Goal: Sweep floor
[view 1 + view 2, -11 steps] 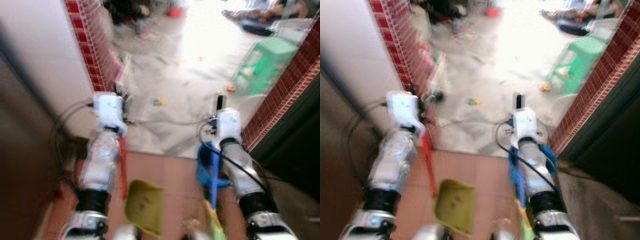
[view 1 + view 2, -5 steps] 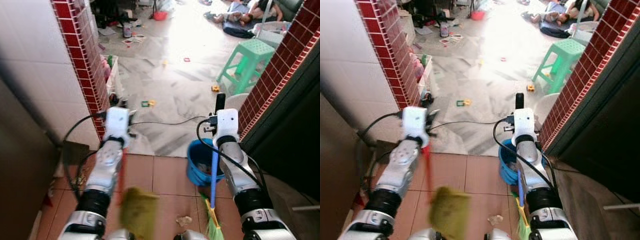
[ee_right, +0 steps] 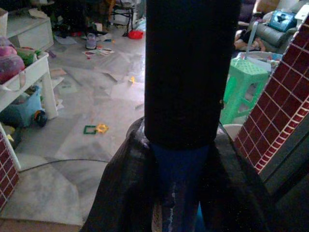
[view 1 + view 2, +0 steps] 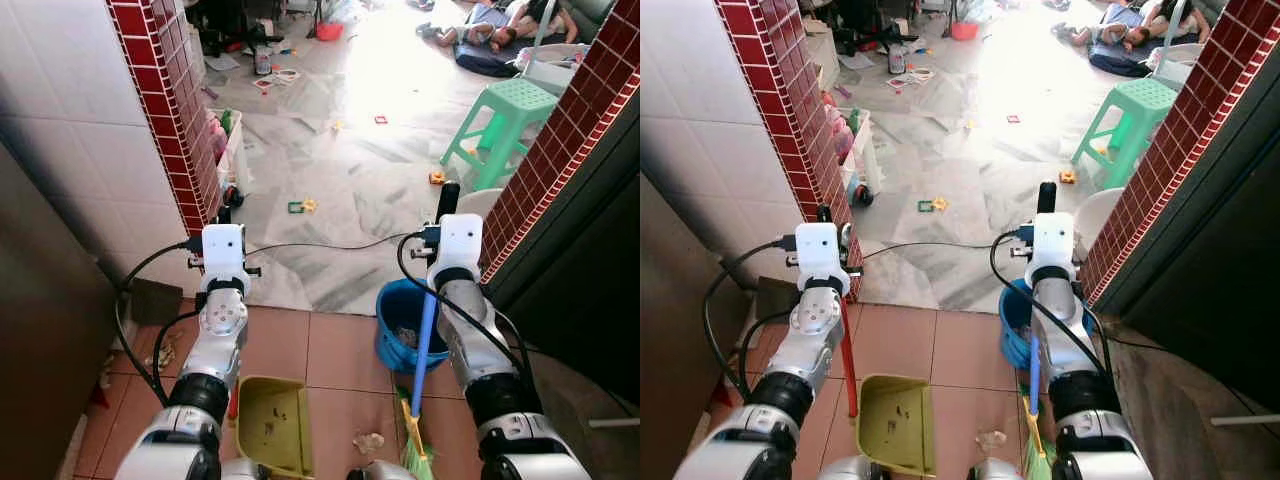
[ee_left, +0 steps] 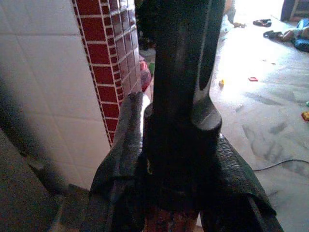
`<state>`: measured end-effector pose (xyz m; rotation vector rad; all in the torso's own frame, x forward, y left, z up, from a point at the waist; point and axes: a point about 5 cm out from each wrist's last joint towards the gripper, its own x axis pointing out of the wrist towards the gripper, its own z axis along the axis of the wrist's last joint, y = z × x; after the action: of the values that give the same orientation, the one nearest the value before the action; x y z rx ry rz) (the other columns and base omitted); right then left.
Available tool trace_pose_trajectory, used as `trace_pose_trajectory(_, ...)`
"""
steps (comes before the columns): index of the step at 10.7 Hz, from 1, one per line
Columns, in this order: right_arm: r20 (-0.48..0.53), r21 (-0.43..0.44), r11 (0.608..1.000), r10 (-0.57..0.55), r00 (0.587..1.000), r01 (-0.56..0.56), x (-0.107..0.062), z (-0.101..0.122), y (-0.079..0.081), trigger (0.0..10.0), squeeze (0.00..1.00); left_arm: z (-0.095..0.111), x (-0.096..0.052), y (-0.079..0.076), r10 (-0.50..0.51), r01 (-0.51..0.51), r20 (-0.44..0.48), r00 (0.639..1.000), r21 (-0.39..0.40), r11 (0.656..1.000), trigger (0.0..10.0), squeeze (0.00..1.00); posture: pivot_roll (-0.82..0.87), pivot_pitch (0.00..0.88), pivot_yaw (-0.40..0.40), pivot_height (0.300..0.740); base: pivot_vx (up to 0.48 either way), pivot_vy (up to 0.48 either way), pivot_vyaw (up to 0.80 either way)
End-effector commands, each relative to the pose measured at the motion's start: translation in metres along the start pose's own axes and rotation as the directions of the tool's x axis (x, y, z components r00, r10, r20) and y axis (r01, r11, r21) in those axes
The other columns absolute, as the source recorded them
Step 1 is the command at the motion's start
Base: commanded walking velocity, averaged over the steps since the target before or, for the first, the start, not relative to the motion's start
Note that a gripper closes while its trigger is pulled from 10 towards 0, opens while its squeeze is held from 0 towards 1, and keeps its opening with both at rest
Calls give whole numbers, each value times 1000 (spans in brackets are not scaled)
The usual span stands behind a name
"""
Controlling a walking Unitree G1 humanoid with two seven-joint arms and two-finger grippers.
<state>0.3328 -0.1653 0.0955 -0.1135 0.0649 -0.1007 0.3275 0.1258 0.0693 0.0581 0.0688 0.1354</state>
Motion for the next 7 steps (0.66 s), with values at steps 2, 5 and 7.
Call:
trace_pose_trajectory(2,7,56,998,-31,999,31,5,8,1,10000,0,-1,2,-9,-35,34,-14,999,-36,999,10000,0,-50,0,-41,740,0,0,0)
trace_pose_trajectory(5,9,147,988,-51,999,50,14,23,11,10000,0,-4,2,-23,-143,142,-32,989,-52,989,10000,0,-48,0,-34,740,0,0,0)
trace_pose_trajectory(7,5,141,989,-54,999,53,13,21,8,10000,0,-4,1,-25,-141,138,-28,990,-77,987,10000,0,-56,0,-40,740,0,0,0)
